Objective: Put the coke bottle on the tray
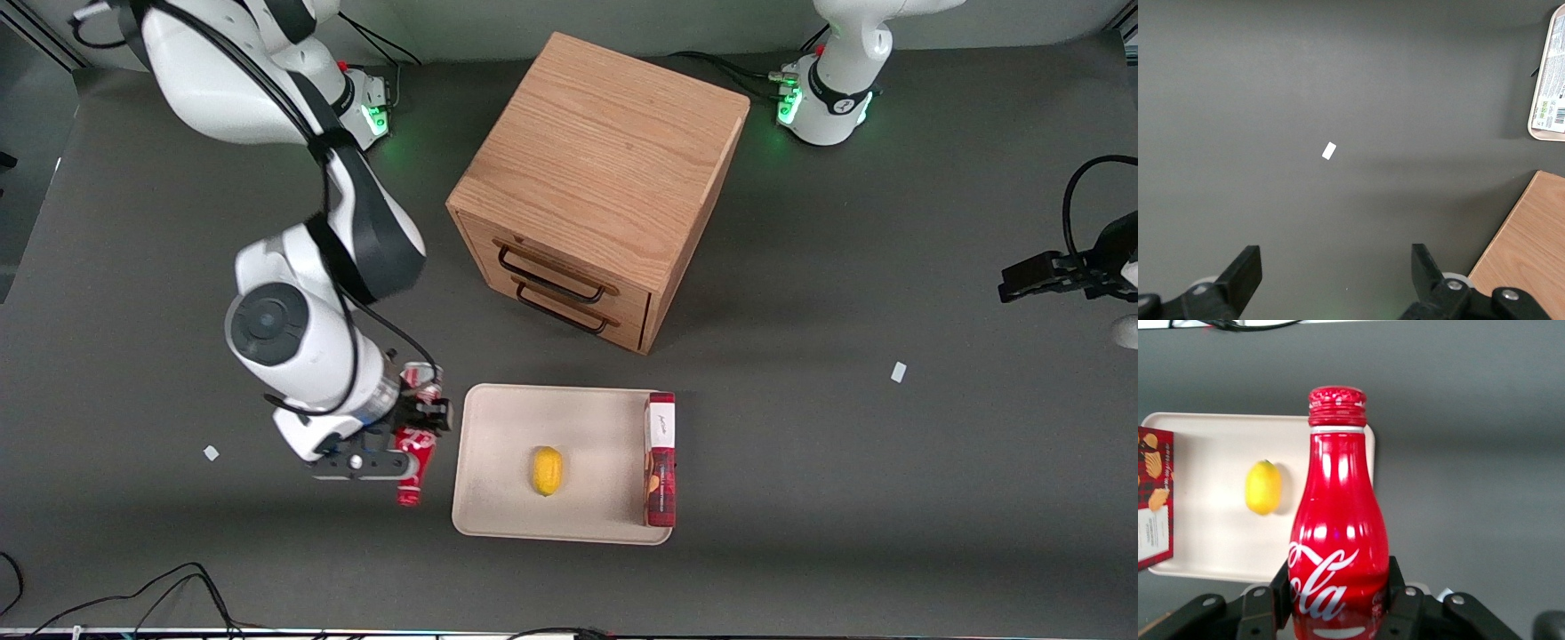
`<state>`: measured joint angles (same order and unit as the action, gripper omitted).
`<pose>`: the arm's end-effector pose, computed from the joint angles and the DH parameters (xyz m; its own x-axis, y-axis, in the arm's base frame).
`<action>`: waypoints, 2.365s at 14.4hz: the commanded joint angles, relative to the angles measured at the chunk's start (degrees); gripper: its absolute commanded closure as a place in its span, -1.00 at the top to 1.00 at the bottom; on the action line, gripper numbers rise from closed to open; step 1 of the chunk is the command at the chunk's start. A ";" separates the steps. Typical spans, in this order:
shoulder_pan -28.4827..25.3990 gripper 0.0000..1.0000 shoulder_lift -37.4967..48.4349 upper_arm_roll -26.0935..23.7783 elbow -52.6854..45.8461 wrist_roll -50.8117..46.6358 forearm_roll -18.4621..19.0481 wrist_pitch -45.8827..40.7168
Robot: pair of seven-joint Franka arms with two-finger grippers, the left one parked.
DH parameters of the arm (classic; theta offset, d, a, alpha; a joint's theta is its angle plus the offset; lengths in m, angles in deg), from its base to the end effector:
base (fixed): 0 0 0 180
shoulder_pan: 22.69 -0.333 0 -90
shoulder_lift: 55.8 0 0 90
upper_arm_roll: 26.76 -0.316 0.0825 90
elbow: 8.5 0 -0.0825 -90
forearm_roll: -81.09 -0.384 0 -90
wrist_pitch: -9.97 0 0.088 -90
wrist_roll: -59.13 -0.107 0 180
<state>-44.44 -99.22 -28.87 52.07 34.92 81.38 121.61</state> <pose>0.7091 0.3030 0.3989 0.9933 -0.0204 0.1134 -0.0121 -0.9972 -0.0733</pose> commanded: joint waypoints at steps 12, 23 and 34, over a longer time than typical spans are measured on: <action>-1.01 -0.37 -16.96 -1.23 -2.65 0.92 1.30 14.75; -0.84 1.00 -17.31 -1.14 0.34 0.74 1.56 20.20; 2.67 1.00 -0.74 -0.26 12.70 0.57 1.38 16.00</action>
<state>-43.36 -110.03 -29.21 54.05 35.26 81.92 139.42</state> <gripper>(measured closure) 0.000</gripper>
